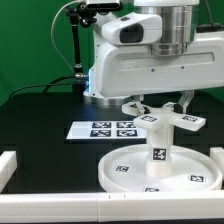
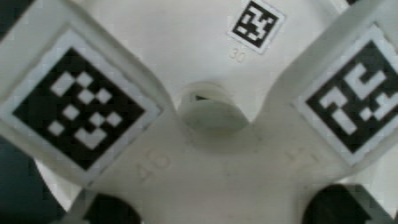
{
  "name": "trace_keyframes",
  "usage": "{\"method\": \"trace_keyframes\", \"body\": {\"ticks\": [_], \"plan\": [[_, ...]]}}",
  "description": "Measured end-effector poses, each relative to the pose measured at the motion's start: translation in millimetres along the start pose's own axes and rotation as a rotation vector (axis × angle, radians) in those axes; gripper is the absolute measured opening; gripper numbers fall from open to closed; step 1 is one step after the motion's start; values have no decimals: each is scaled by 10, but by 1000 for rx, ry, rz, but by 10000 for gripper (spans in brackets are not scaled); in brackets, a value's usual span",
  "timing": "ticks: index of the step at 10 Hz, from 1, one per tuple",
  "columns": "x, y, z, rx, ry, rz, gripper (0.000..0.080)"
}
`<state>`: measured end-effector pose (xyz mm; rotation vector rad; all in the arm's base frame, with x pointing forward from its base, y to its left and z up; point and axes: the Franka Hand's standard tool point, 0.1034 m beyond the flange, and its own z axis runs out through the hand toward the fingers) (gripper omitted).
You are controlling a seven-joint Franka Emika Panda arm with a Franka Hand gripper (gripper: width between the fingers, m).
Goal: Assemble round table
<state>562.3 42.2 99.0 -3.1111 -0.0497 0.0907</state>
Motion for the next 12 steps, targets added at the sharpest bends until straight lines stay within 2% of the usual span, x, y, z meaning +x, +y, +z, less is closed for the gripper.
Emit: {"method": "trace_keyframes", "body": {"ticks": [2,4,10,12], "plan": [[13,4,-1,15,45,305,448],[23,7,-3,35,52,492,448],[28,17,-6,66,40,861,448],[23,20,0,109,57,1098,448]]}}
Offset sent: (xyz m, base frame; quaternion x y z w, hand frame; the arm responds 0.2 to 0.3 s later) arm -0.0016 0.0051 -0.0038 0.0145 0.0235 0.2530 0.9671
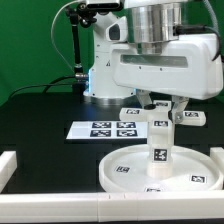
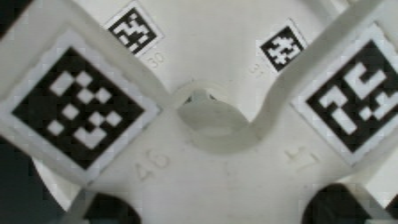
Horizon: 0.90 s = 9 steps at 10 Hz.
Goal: Assemble round table
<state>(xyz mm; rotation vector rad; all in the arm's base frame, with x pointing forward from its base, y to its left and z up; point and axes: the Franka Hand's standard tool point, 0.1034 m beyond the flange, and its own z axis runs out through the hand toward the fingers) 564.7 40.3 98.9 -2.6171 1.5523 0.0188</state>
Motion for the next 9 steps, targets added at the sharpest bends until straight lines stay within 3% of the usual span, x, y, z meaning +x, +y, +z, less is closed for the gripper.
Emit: {"method": "trace_keyframes", "body": {"ticks": [3,5,9], "plan": [[1,8,-2,44,0,380,448],[4,10,-2,52,-6,571,448],[10,13,-2,62,-11,674,449]]}}
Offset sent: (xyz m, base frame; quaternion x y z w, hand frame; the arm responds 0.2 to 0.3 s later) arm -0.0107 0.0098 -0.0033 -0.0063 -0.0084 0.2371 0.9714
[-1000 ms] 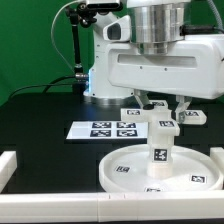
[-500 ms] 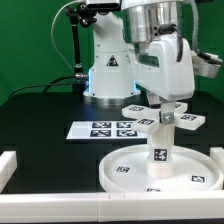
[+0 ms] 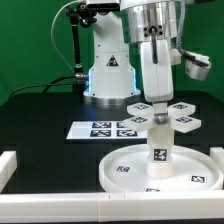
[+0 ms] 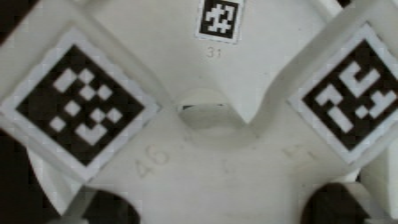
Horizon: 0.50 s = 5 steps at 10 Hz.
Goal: Assemble round table
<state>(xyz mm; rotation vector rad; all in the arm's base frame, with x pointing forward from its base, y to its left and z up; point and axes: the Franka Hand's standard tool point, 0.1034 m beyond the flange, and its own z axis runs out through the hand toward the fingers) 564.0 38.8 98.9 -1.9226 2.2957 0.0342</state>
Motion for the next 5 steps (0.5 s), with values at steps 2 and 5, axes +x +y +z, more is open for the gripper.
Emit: {"method": "trace_keyframes", "body": {"ticks": [2,5], "plan": [[-13,-9,-19,4,-4,-39,596],[-138,-72,-276,11,-35,-129,647]]}}
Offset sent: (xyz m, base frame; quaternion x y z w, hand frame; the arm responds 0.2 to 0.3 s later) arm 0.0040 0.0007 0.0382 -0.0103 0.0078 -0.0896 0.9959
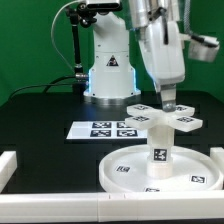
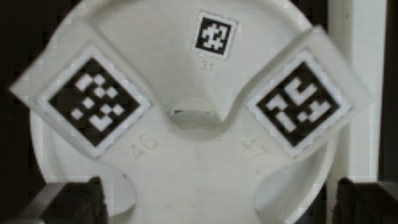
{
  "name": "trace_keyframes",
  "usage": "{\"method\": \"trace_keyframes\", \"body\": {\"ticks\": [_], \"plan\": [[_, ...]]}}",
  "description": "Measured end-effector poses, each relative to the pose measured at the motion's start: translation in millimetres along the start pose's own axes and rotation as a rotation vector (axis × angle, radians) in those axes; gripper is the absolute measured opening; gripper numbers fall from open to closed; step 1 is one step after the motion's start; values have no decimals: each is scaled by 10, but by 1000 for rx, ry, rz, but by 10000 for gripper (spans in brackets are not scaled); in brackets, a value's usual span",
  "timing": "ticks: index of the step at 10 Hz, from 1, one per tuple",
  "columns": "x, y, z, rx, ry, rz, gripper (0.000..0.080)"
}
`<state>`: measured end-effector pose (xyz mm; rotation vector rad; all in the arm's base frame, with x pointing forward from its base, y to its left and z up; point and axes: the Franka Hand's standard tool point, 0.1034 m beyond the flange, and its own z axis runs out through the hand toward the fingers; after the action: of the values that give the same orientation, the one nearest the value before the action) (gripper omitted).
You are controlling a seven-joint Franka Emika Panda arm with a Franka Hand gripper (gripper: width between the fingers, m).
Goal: Assemble round table
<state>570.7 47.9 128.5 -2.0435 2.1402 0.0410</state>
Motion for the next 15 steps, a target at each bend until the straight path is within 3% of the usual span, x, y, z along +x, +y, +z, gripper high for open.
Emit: {"method": "trace_keyframes", "body": {"ticks": [4,5,8,13,15], "plan": [[1,14,45,-5,1,-152,649],[18,-5,64,-27,7,-361,649],[32,-104,29,-41,-14,-751,649],[43,-98,45,-41,-22,-1123,649],[84,-94,46,-57,-13,-1476,649]]}}
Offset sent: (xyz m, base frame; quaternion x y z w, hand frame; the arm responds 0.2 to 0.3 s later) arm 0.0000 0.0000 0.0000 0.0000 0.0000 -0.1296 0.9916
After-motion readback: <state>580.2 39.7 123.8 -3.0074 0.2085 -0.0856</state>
